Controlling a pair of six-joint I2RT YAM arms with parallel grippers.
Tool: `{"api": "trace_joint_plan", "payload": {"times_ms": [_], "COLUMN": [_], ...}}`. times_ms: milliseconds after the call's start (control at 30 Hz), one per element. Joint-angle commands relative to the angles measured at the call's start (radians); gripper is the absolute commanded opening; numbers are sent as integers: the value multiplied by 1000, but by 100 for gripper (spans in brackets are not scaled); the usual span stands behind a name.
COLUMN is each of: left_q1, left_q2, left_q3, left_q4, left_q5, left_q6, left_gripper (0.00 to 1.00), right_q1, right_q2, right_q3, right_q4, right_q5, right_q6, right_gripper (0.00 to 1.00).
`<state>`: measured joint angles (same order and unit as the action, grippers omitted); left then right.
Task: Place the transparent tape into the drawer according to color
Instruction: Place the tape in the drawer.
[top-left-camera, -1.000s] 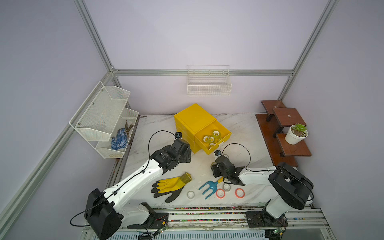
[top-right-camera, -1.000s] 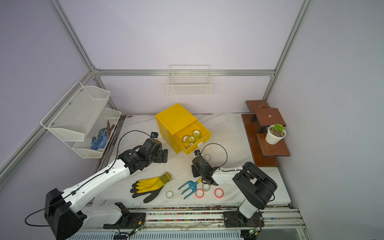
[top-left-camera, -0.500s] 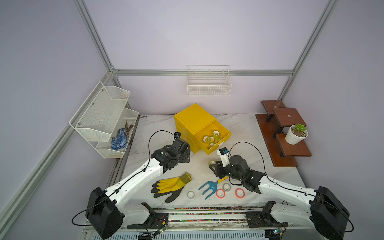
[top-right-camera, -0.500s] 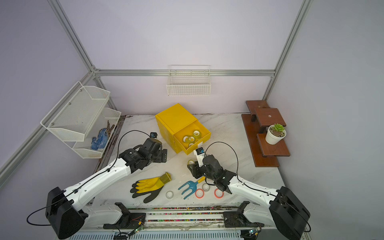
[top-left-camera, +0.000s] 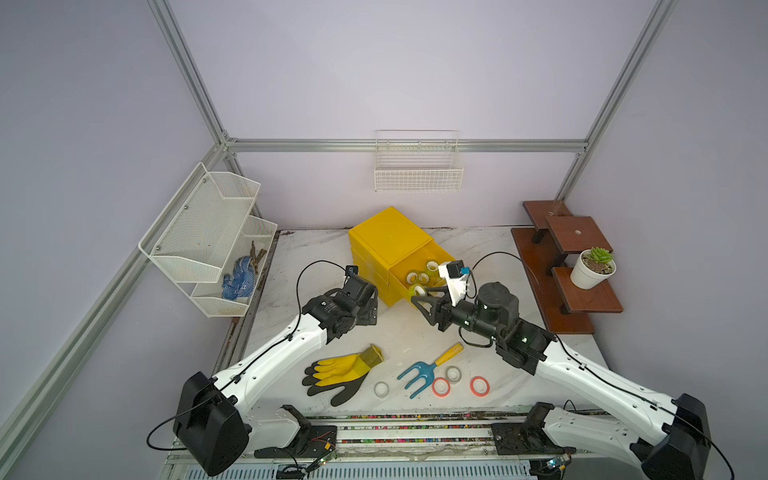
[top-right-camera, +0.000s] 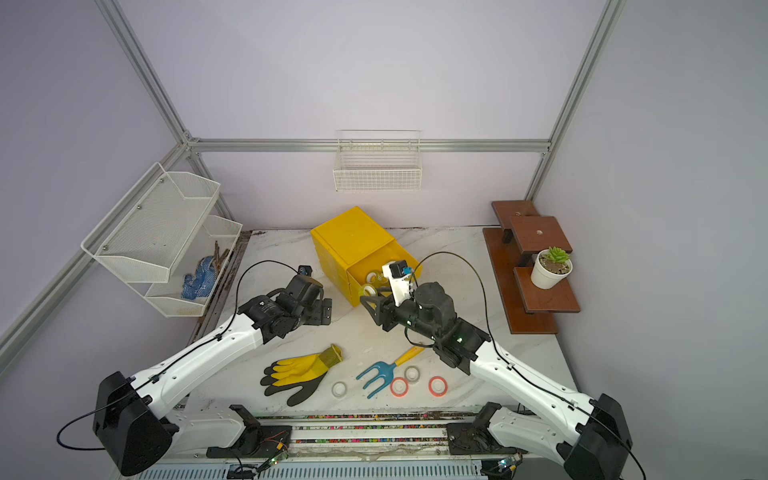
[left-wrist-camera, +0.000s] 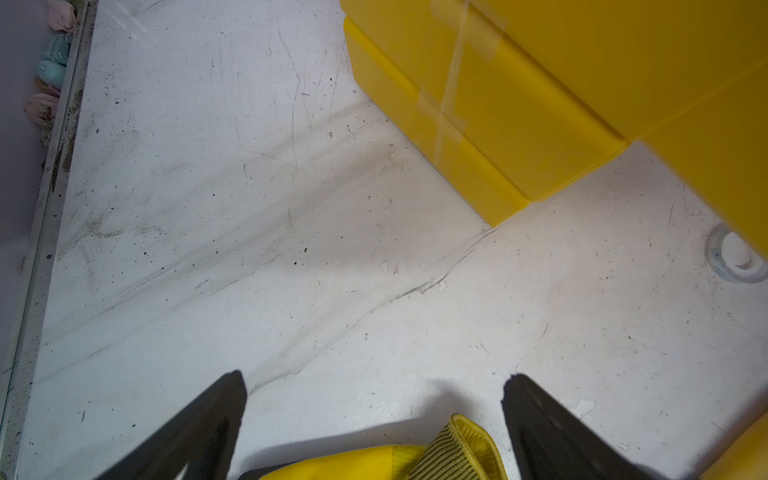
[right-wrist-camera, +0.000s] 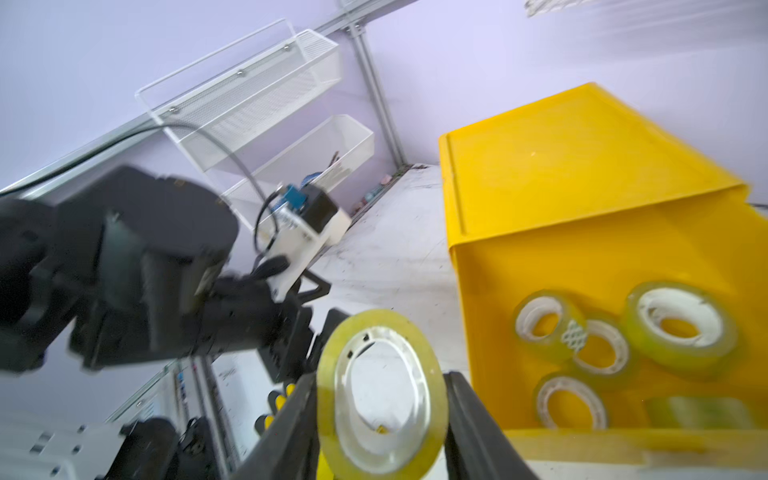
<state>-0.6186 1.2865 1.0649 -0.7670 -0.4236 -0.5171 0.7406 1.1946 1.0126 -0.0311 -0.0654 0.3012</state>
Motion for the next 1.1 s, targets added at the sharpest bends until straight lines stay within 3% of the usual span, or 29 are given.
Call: {"api": "trace_joint_plan", "payload": {"times_ms": [0,233,667,767,867,967,1067], "left_q1": [10,13,15,16,17,19,28], "left_q2": [-27,-36,-35,-33,-39,-47,-59], "left_q3": [13,9,7,9,14,41,78], "left_q4": [10,11,13,11,10,2,-8], "left_q5": [0,6,16,23,37,40,41], "left_q6": [-20,-17,-16,-15,-10,-3,2], "left_gripper": [100,100,100,100,100,100,100], "right_q1": [-28,-43,-89,-95,-94,-95,-95], "right_q2": [164,354,503,529,525,495,441], "right_q3": [161,349,457,480,481,483,472], "right_q4": [-228,-367,-365,-363,-331,-305,-295], "right_q5": [211,330,341,343,339,328,325], "right_q6": [-24,-37,-50,-54,-60,-63,-63], "right_gripper": [39,39,41,46,62,70,72]}}
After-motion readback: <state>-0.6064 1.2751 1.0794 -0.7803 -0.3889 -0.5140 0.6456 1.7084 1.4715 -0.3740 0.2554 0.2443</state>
